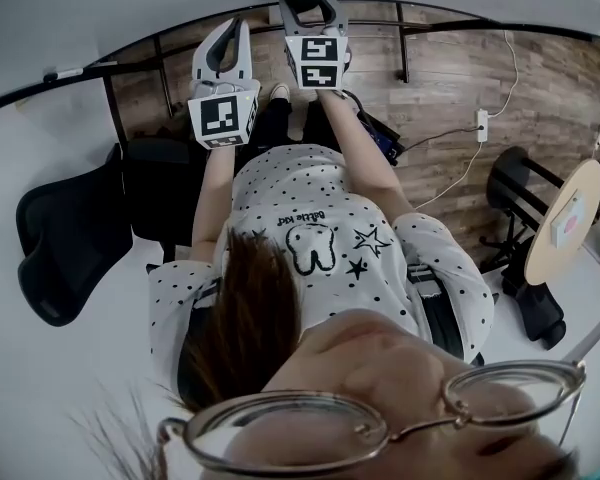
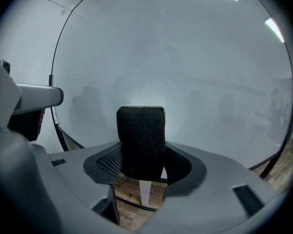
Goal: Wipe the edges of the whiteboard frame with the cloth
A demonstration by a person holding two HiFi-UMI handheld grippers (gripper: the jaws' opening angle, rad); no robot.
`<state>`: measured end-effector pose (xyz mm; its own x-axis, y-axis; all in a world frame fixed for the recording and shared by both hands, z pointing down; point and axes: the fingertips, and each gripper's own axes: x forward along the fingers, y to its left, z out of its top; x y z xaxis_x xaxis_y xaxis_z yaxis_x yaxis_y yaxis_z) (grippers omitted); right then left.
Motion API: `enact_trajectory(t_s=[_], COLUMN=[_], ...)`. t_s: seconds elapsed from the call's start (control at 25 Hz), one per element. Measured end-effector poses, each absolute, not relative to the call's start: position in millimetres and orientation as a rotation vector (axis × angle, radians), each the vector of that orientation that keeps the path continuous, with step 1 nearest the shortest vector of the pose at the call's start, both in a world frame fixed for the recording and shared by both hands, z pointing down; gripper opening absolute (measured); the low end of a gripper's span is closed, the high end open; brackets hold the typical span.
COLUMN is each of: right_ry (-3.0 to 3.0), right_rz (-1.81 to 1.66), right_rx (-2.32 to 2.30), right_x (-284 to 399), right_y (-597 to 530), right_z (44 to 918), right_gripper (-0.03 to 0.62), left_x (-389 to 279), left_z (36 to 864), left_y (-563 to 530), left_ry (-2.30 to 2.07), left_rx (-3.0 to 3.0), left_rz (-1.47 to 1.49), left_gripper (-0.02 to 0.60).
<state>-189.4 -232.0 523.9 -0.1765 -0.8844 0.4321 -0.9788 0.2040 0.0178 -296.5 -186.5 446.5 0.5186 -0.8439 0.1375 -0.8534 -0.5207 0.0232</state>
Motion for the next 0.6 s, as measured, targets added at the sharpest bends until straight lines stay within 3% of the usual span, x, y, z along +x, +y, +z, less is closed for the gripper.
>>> enact_trajectory(t_s=[0.6], right_ry=[-2.221], right_rz=[0.388], right_rx=[1.623], right_x=[-163], right_y=[-229], right_z=[526], right_gripper=[0.238], left_x=[-246], left_z=[441], left_y=[-167], left_ry=[-1.666], left_rx=[2.535], left_rz=[0.139], left_gripper=[0.020])
